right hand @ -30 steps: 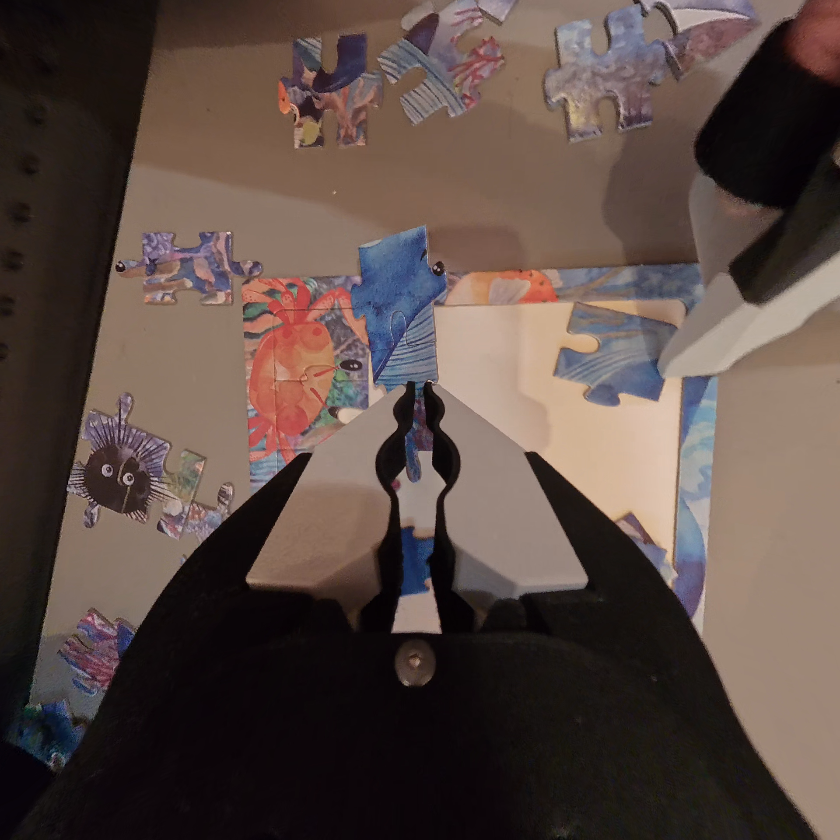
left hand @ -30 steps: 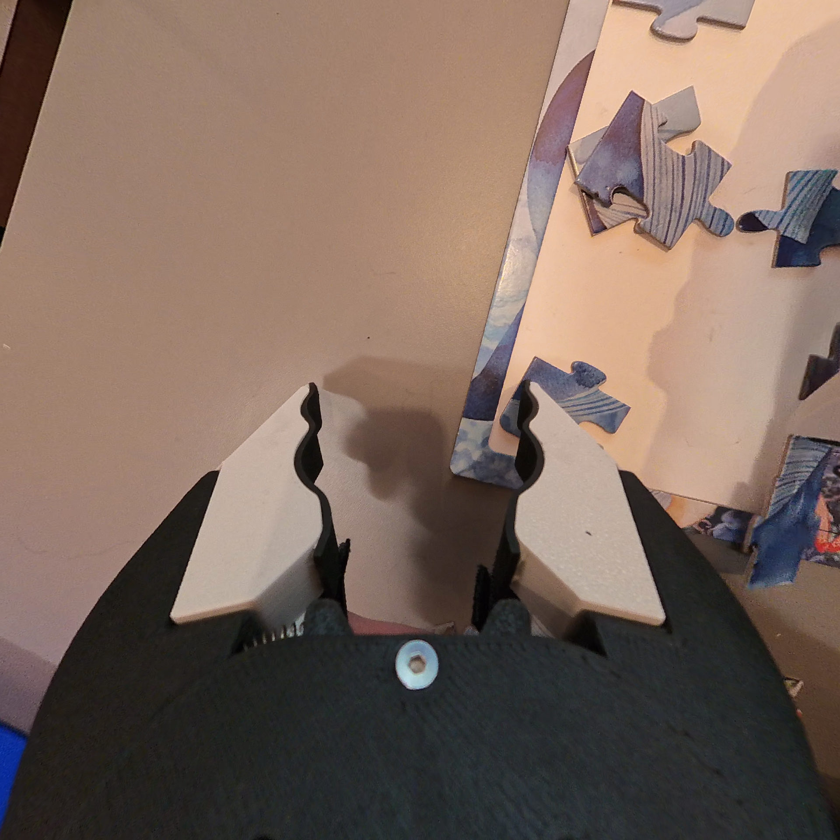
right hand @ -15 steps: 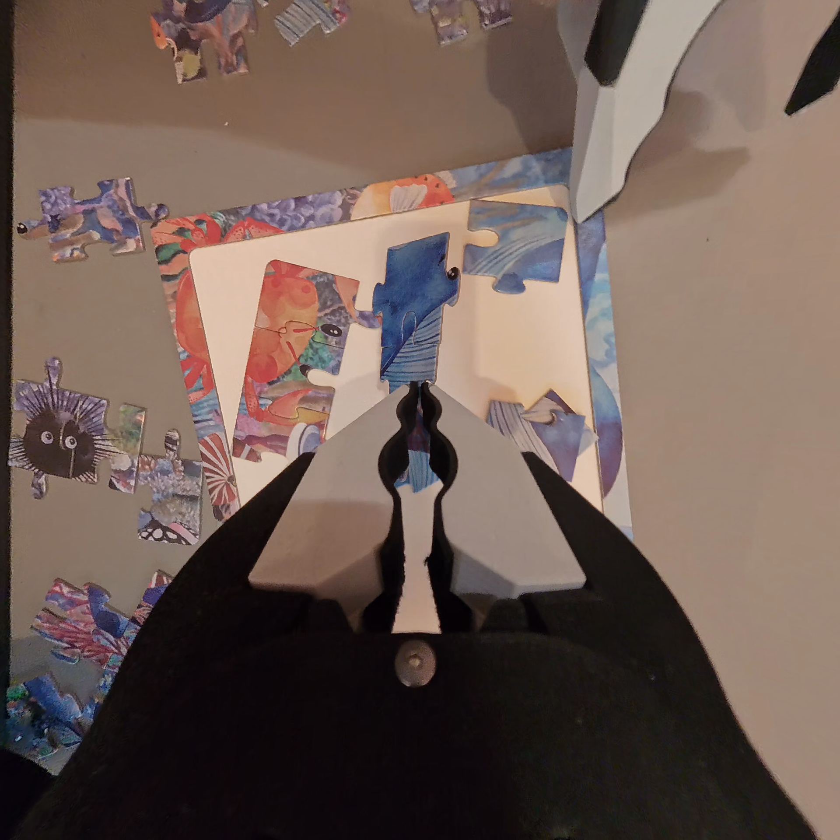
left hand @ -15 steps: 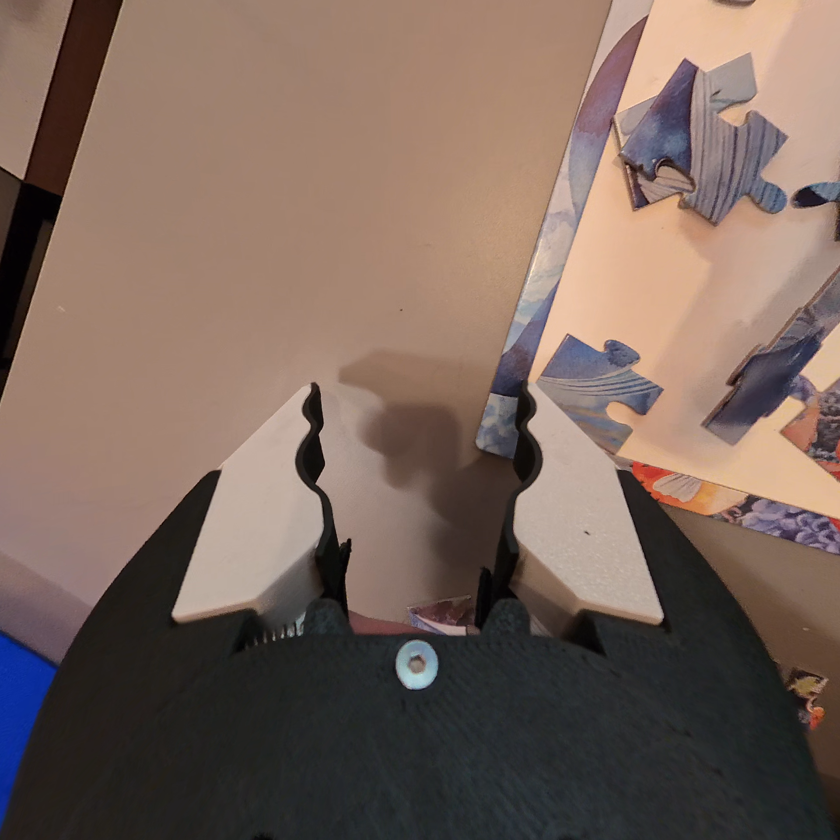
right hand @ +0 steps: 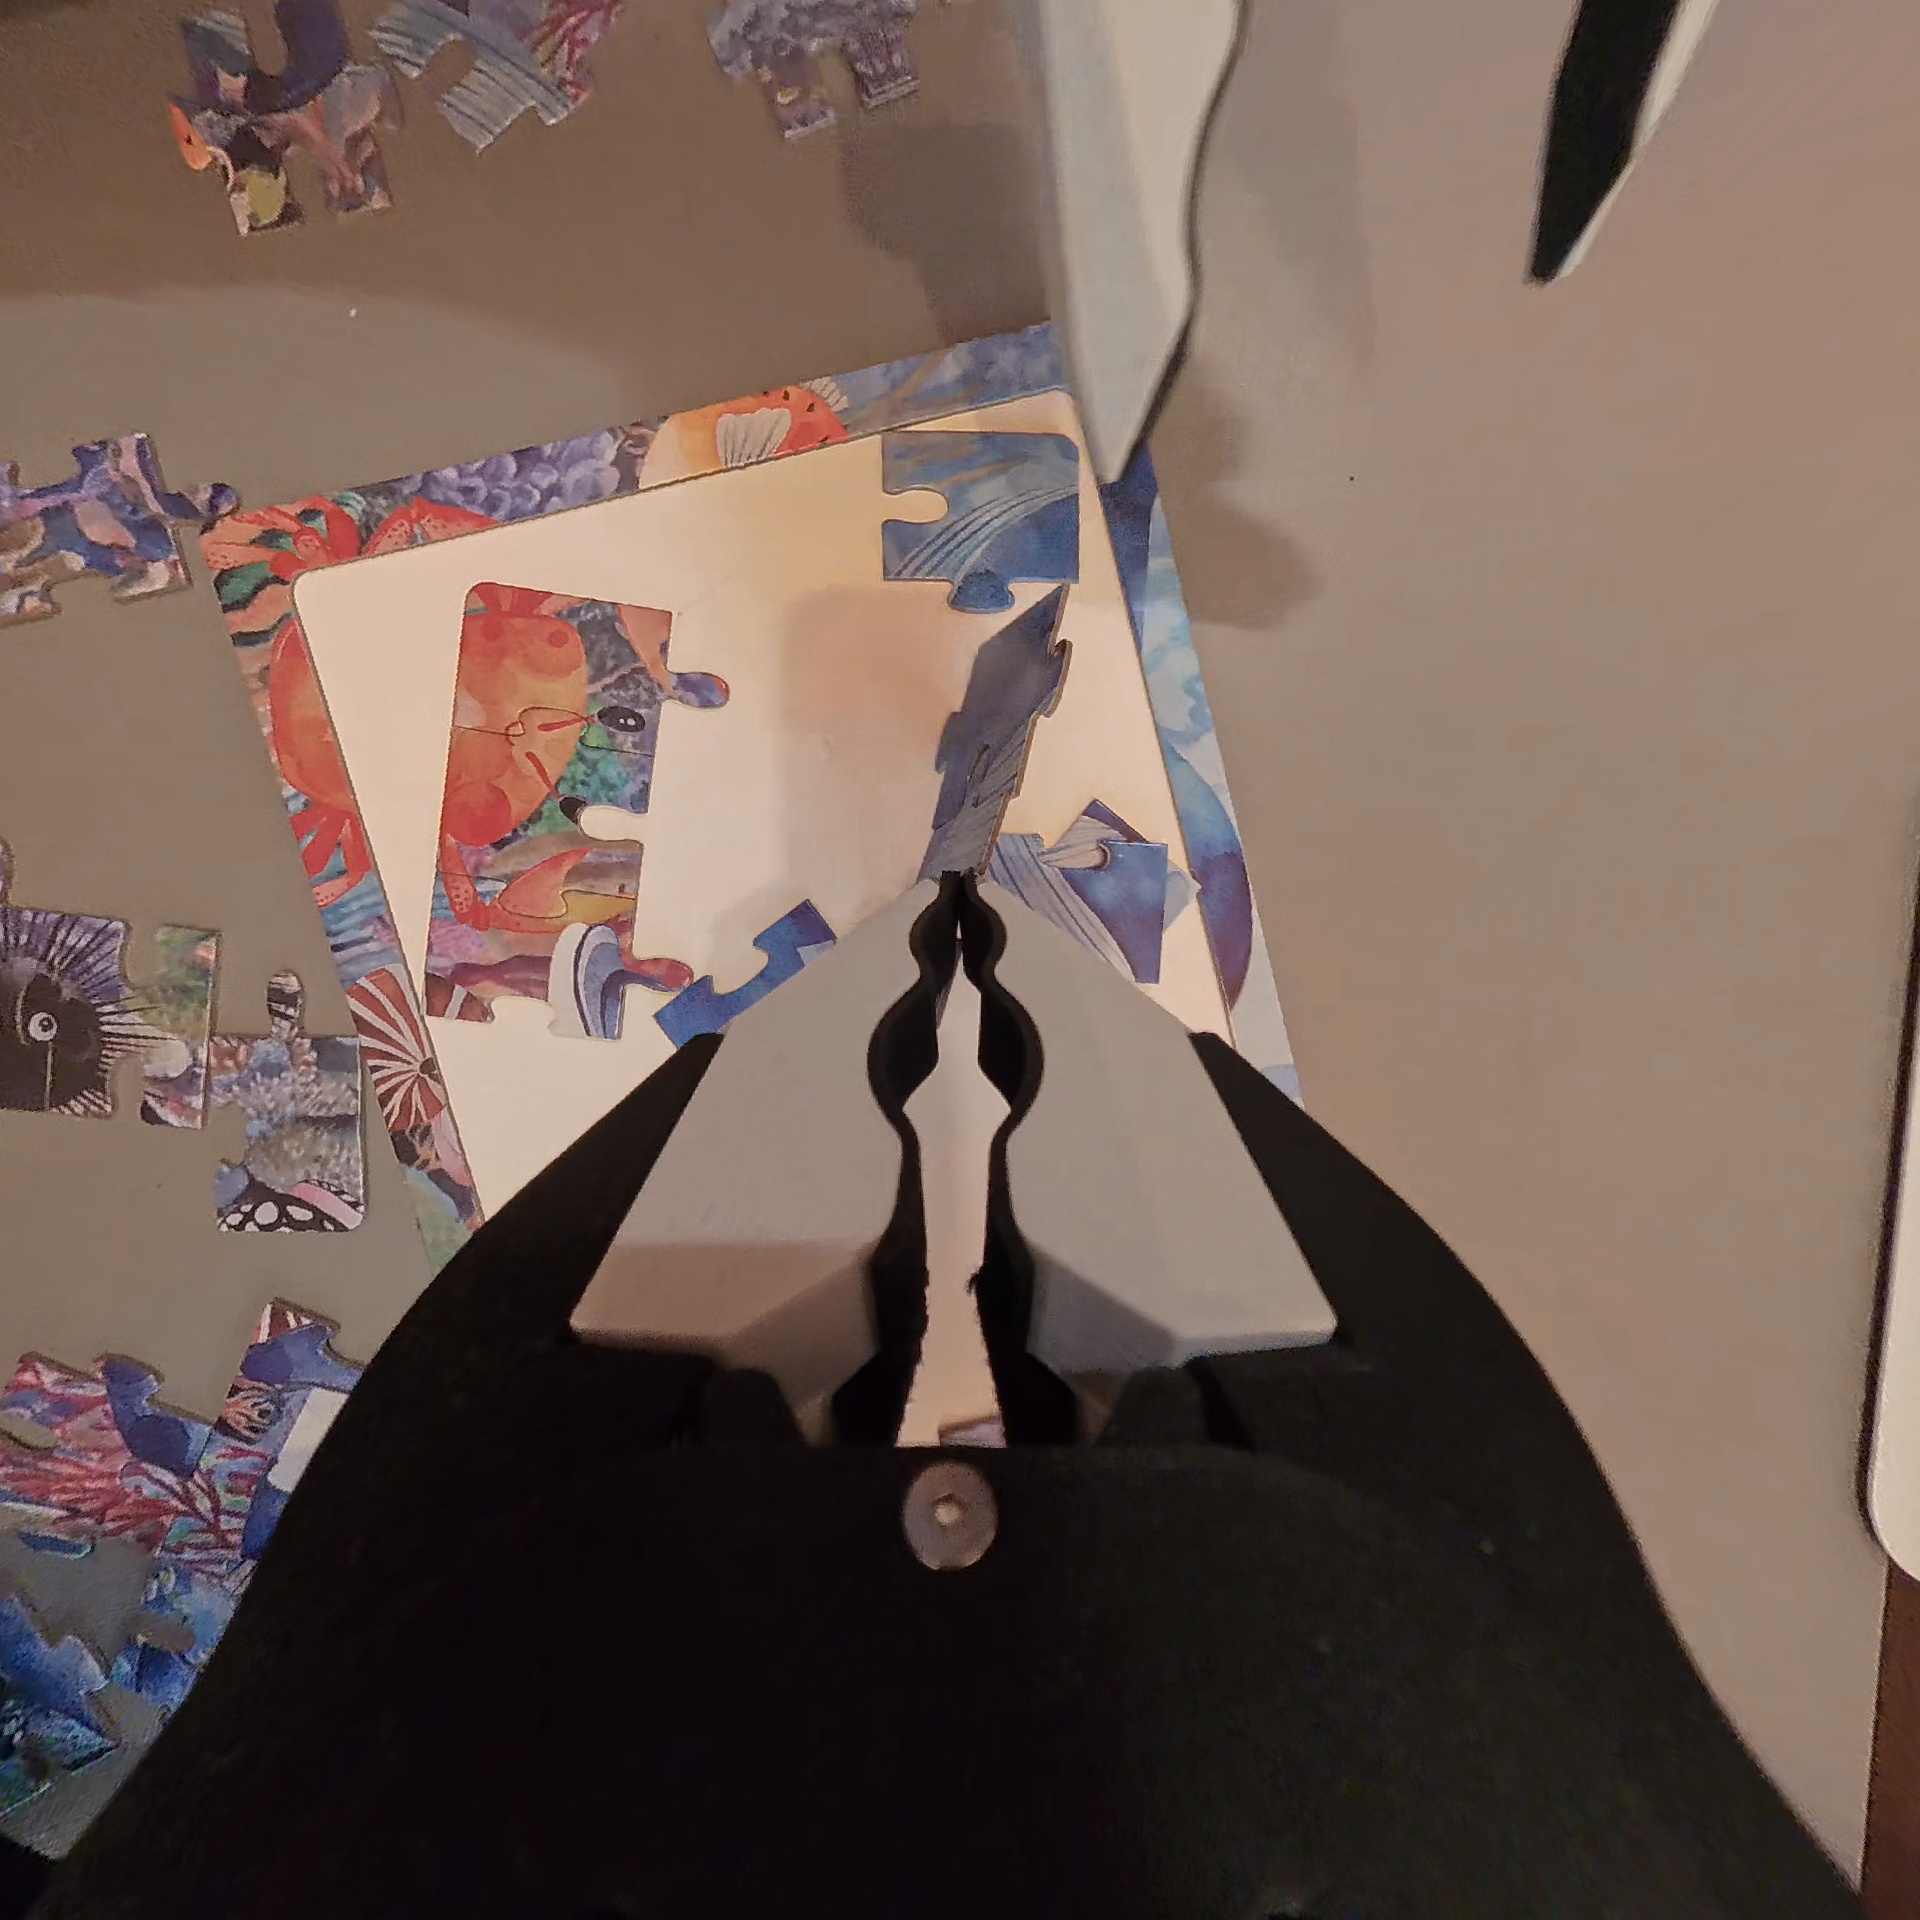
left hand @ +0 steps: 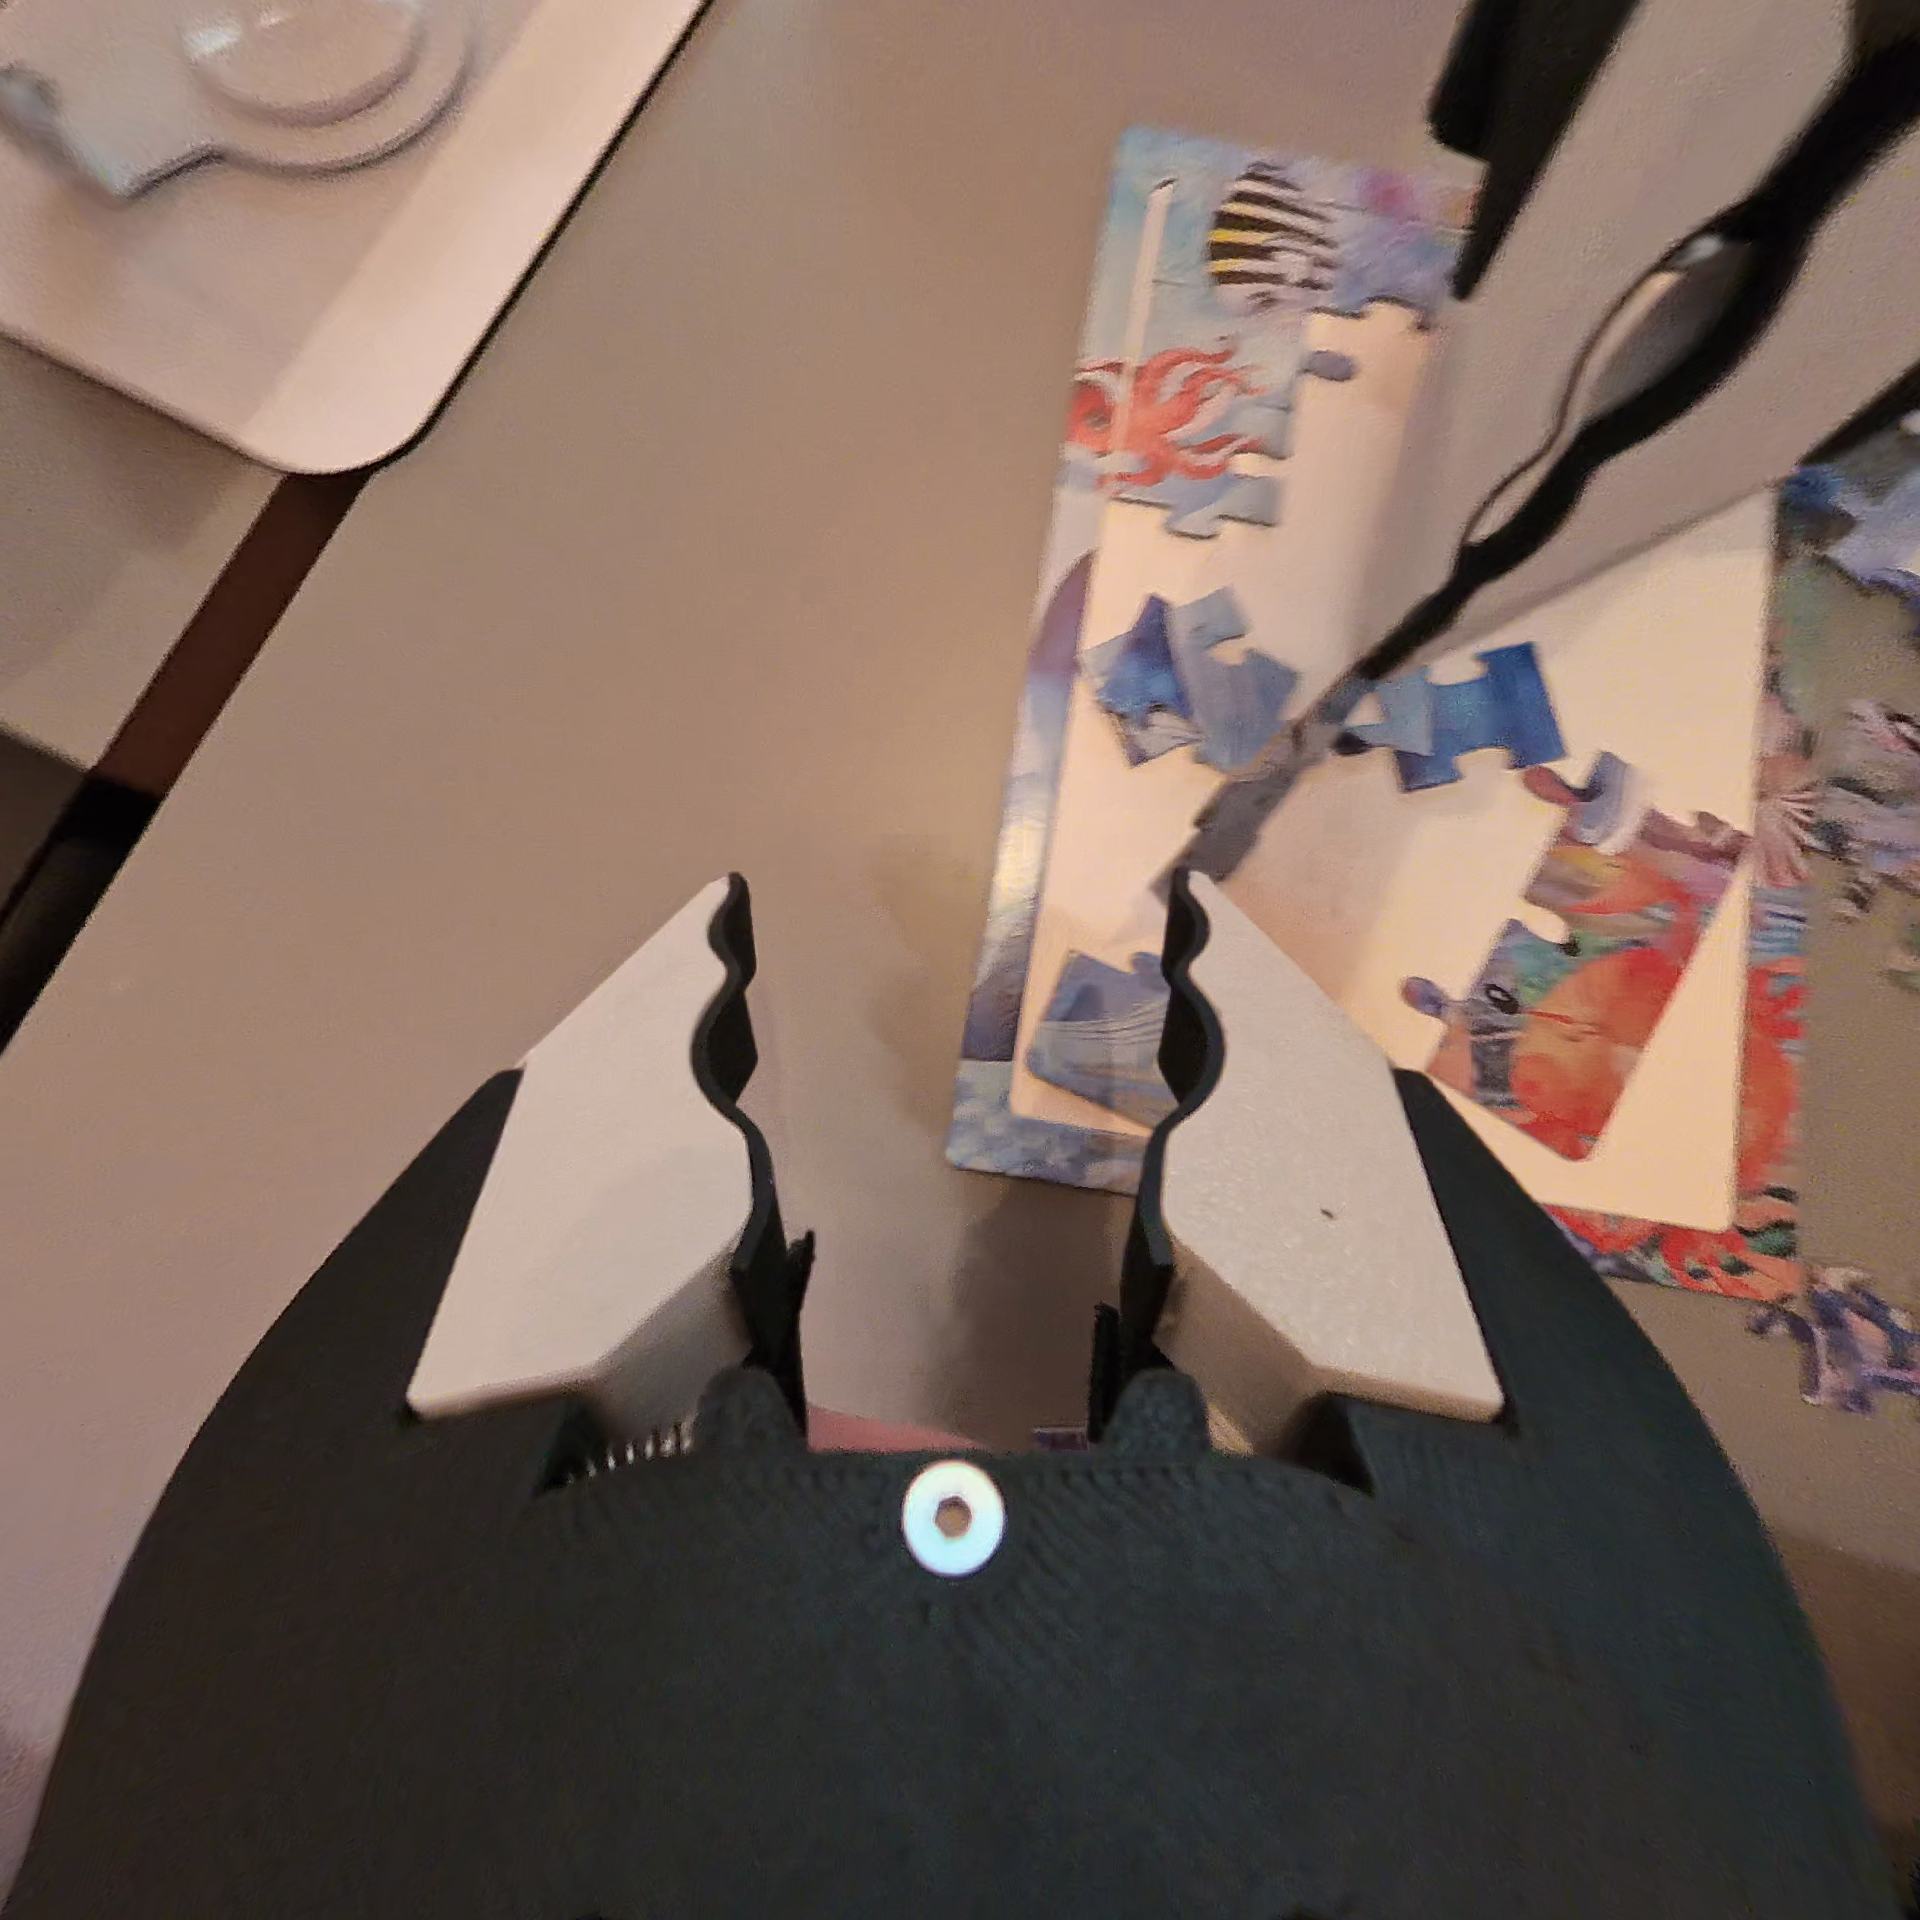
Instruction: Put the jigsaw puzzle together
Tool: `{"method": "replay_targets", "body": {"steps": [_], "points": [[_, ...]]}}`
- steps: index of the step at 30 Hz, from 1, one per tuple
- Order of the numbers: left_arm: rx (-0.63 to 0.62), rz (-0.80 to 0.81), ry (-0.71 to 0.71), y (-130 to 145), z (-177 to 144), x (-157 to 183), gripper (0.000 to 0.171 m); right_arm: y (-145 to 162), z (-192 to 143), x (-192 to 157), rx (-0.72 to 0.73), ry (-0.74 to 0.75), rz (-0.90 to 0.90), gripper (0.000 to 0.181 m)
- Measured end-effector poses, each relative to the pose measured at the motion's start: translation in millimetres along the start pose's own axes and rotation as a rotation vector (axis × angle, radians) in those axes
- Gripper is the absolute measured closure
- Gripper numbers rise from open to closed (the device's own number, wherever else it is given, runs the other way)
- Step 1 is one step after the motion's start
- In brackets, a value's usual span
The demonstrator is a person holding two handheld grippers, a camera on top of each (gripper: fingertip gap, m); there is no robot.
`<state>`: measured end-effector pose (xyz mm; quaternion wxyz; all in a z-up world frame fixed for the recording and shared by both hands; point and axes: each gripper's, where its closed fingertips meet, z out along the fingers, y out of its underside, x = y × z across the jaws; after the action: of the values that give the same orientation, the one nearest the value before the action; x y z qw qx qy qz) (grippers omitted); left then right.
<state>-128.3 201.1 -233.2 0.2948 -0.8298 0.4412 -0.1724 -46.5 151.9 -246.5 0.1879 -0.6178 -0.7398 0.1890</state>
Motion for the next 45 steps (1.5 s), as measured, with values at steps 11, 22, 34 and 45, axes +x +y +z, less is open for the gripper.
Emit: {"method": "replay_targets", "body": {"steps": [11,22,34,45], "points": [[-0.037,0.109,0.170,-4.1,26.3,44.0,0.119,0.5,-5.7,3.1,0.030,0.000,0.013,0.181],[-0.060,0.171,0.184,-9.1,41.9,53.3,0.168,1.2,-11.3,8.1,0.062,0.002,0.047,0.181],[-0.091,0.217,0.168,-9.2,34.4,58.0,0.171,5.6,-4.8,21.9,0.021,0.093,0.051,0.147],[-0.084,0.220,0.142,-12.7,27.3,55.1,0.171,6.3,2.5,23.8,0.039,0.033,0.167,0.181]]}}
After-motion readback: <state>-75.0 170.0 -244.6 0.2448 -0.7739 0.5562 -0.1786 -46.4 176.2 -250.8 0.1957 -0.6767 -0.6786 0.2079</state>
